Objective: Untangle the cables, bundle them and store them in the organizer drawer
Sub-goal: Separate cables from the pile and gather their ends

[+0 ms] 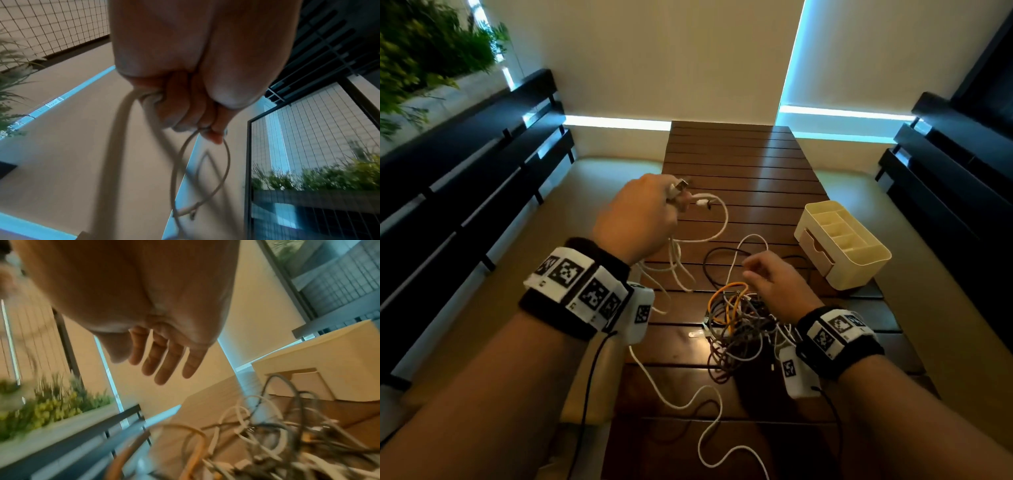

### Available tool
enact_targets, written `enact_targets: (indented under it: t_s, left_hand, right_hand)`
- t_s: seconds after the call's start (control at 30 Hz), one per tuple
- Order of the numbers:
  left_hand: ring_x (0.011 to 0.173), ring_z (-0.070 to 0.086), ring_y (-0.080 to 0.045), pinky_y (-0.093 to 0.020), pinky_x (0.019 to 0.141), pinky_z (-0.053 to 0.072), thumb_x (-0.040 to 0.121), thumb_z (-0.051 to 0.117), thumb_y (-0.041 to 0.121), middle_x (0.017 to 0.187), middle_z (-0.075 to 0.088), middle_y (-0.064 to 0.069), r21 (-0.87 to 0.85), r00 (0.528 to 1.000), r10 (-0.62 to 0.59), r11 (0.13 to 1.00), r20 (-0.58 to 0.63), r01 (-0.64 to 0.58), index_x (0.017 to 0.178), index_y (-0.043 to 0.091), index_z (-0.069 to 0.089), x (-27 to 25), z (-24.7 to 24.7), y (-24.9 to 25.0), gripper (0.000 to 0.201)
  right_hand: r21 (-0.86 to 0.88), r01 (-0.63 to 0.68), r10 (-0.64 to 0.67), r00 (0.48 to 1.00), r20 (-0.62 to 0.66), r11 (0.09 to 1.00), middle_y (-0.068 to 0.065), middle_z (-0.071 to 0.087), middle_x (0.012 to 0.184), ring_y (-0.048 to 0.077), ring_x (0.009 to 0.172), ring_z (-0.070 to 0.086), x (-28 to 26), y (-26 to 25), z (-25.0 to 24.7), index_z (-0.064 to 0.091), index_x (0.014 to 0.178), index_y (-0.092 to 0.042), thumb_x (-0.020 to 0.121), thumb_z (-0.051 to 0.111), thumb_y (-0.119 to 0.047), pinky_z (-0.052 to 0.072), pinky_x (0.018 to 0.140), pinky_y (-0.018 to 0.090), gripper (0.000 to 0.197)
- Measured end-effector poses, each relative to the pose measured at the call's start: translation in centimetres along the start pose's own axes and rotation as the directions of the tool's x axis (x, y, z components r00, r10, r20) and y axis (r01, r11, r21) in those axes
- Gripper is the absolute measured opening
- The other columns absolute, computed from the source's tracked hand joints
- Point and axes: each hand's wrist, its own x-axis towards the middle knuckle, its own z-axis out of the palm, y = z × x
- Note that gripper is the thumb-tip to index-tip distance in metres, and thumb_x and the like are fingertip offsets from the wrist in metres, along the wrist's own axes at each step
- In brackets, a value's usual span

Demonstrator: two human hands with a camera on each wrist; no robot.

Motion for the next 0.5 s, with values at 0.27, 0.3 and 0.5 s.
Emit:
enact_targets:
  t_s: [0.27,0.3,0.5]
  left_hand:
    - [0.052,0.046,0.001,-0.023,0.053,0.03,0.098,0.056,0.016,0.06,0.052,0.012,-0.129,0.98,0.039,0.992,0.194,-0.013,0.068,0.022,0.058,-1.0,3.7,0.0,0.031]
    - [0.05,0.045,0.002,-0.019,0.05,0.03,0.098,0.057,0.016,0.058,0.051,0.011,-0.186,0.982,0.042,0.983,0.185,-0.007,0.069,0.02,0.06,-1.1,3.8,0.2,0.03]
    - [0.084,0.064,-0.017,-0.017,0.068,0.045,0.101,0.054,0.025,0.092,0.072,-0.007,-0.304,0.997,-0.075,0.95,-0.011,0.068,0.095,0.013,0.074,-1.3,2.9,0.2,0.024]
  right_hand:
    - [0.091,0.359,-0.349,0.931,-0.109,0.929,-0.013,0.061,0.092,-0.004,0.077,0.057,-0.5,-7.2,-1.8,0.061,0.111,-0.025,0.092,0.066,-0.02,0.044,0.067,0.011,0.02]
    - [0.076,0.357,-0.35,0.933,-0.089,0.931,-0.012,0.062,0.086,-0.002,0.071,0.057,-0.6,-7.6,-1.7,0.062,0.109,-0.026,0.094,0.064,-0.021,0.044,0.063,0.012,0.016]
    - [0.025,0.248,-0.243,0.962,-0.126,0.969,-0.006,0.066,0.069,0.003,0.061,0.063,-1.7,-6.7,-1.6,0.066,0.092,-0.026,0.098,0.06,-0.025,0.049,0.058,0.016,0.009]
